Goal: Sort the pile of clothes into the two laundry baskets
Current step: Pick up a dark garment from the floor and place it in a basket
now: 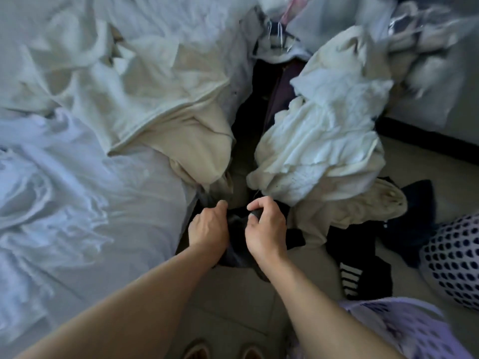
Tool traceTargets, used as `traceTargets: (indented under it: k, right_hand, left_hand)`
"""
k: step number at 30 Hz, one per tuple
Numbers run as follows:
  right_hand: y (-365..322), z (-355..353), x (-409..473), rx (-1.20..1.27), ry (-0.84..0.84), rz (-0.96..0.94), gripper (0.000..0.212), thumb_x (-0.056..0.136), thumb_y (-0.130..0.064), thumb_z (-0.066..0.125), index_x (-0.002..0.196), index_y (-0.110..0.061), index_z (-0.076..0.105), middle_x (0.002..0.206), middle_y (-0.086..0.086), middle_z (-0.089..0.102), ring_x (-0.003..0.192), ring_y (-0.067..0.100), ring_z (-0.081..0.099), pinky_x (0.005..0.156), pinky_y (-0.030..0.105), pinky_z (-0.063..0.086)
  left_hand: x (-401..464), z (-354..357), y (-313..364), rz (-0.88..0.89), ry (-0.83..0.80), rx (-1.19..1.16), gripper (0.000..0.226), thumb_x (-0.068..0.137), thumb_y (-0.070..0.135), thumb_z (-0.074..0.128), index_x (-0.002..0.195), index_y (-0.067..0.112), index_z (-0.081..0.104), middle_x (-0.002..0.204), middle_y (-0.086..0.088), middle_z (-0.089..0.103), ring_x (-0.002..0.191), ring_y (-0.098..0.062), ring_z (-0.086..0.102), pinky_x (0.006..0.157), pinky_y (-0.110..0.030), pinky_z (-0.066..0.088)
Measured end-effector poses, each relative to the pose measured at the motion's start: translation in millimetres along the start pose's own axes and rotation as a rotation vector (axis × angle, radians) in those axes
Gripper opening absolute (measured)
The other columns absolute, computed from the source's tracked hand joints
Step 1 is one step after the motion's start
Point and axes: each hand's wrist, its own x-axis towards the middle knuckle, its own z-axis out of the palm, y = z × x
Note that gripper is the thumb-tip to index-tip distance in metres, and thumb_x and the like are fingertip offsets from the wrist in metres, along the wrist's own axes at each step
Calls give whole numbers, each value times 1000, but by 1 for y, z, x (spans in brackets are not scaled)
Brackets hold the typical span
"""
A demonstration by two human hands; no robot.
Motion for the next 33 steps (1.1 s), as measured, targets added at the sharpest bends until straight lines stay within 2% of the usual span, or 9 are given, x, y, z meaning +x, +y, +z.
traceTargets:
  k: [5, 8, 12, 15, 21, 24, 26, 29, 33]
  right_hand:
    - [-70, -67, -7, 9, 100, -27, 14, 89, 0, 54, 94, -11, 62, 101, -1, 57, 88, 10, 49, 77, 11, 32]
    - [-110, -111, -10, 71, 186, -7, 16, 90, -2, 53, 91, -12, 66, 97, 3, 63, 86, 17, 57, 82, 28, 47]
    - [-151, -166, -14, 189, 247, 22, 21, 87, 1, 51, 88, -10, 70, 83, 1, 63, 73, 16, 53, 74, 31, 48]
    - [-176, -205, -17, 281, 275, 51, 22, 86, 2, 52, 91, -8, 71, 88, 0, 63, 84, 13, 55, 85, 27, 47]
    - [-208, -273, -26, 573, 194, 59, 27, 84, 6, 56, 107, -4, 66, 89, 2, 61, 84, 13, 56, 65, 11, 43]
    - [-208, -311, -31, 683, 108, 54, 37, 79, -15, 67, 114, -9, 60, 108, 9, 65, 98, 21, 59, 86, 29, 49]
    - [-210, -333, -40, 641, -24, 24, 48, 71, -29, 76, 113, -9, 61, 101, 5, 67, 93, 17, 63, 82, 25, 50]
    - [-213, -357, -58, 423, -183, -82, 39, 71, -15, 81, 105, -7, 62, 88, -1, 66, 82, 12, 63, 64, 11, 47]
    - [-217, -367, -70, 147, -236, -172, 22, 76, -9, 75, 96, -9, 64, 83, 1, 65, 82, 15, 61, 73, 26, 48]
  left_hand:
    - [-26, -83, 32, 27, 50, -166, 16, 89, 3, 41, 101, 13, 43, 102, -16, 63, 100, -36, 58, 72, -35, 37]
    - [-36, -130, 54, 78, 68, -266, 18, 82, 1, 44, 96, 9, 52, 102, -16, 64, 100, -34, 58, 72, -33, 40]
    - [-57, -182, 83, 279, 73, -274, 38, 74, 6, 56, 111, 13, 63, 111, -6, 63, 107, -26, 58, 84, -30, 46]
    - [-74, -209, 107, 466, 63, -221, 62, 67, 14, 69, 126, 19, 53, 114, -1, 59, 107, -23, 59, 88, -33, 50]
    - [-114, -273, 155, 437, 172, -245, 18, 80, 14, 63, 88, -2, 62, 94, -19, 67, 93, -37, 61, 69, -34, 43]
    - [-132, -305, 173, 396, 205, -293, 20, 86, 12, 55, 96, 1, 67, 105, -19, 68, 104, -35, 60, 79, -33, 43]
    - [-141, -325, 184, 342, 219, -372, 23, 89, 11, 50, 100, 1, 67, 110, -20, 67, 110, -34, 58, 87, -33, 43]
    - [-162, -354, 198, 255, 277, -464, 27, 91, 10, 44, 106, 0, 65, 117, -21, 64, 114, -32, 56, 89, -33, 43]
    - [-184, -387, 216, 250, 325, -479, 29, 95, 13, 42, 105, -4, 63, 115, -24, 63, 112, -34, 58, 86, -35, 43]
